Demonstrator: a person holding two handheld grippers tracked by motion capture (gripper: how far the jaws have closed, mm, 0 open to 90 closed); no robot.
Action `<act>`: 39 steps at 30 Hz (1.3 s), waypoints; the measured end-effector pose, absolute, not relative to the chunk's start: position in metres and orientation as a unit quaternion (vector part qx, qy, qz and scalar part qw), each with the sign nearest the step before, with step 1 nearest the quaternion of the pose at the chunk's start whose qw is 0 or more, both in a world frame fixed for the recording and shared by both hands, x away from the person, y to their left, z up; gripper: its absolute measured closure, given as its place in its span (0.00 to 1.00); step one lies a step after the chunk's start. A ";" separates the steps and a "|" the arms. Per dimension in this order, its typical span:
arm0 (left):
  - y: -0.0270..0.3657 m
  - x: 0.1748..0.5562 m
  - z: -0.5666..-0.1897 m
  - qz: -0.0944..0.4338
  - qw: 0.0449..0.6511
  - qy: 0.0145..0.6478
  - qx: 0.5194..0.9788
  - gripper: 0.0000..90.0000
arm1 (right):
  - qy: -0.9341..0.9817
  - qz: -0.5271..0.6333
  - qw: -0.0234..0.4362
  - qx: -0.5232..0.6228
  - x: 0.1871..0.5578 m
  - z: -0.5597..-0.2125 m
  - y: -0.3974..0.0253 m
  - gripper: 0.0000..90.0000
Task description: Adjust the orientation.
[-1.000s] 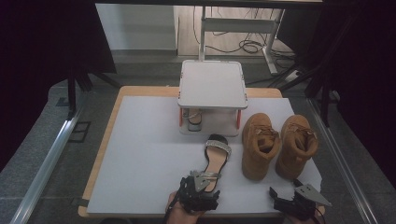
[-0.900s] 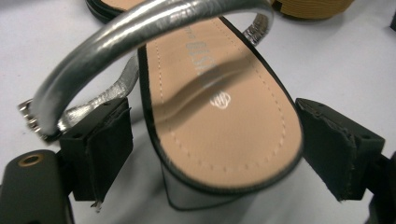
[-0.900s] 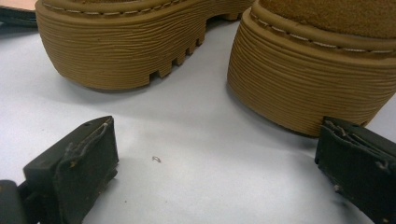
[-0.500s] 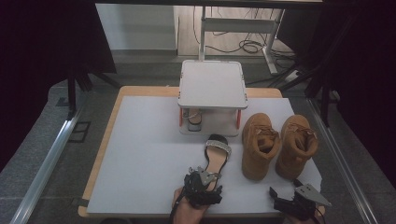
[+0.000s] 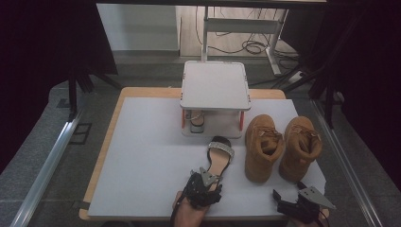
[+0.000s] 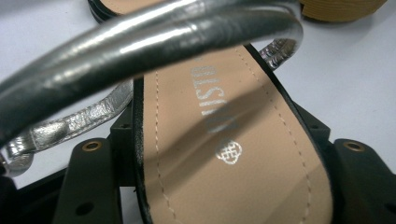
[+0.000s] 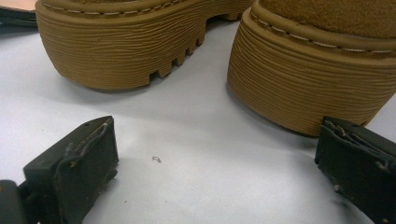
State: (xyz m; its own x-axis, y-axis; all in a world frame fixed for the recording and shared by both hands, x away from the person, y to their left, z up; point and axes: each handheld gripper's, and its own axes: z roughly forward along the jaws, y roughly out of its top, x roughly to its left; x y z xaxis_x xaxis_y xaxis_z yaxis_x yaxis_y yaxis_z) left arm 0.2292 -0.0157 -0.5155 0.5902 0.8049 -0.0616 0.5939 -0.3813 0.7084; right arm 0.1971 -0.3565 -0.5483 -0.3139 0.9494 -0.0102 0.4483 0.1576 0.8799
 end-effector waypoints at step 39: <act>0.018 0.234 -0.485 0.143 0.419 0.389 0.808 0.44 | 0.698 0.413 0.304 0.500 0.197 -0.548 -0.357 0.00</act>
State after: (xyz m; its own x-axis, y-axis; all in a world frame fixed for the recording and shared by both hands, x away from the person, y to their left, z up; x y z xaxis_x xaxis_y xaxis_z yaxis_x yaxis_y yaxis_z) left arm 0.2335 0.0182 -0.4846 0.6564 0.7484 -0.0954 0.5089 -0.3458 0.7883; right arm 0.1971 -0.3566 -0.5483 -0.3141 0.9493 -0.0117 0.4467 0.1586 0.8805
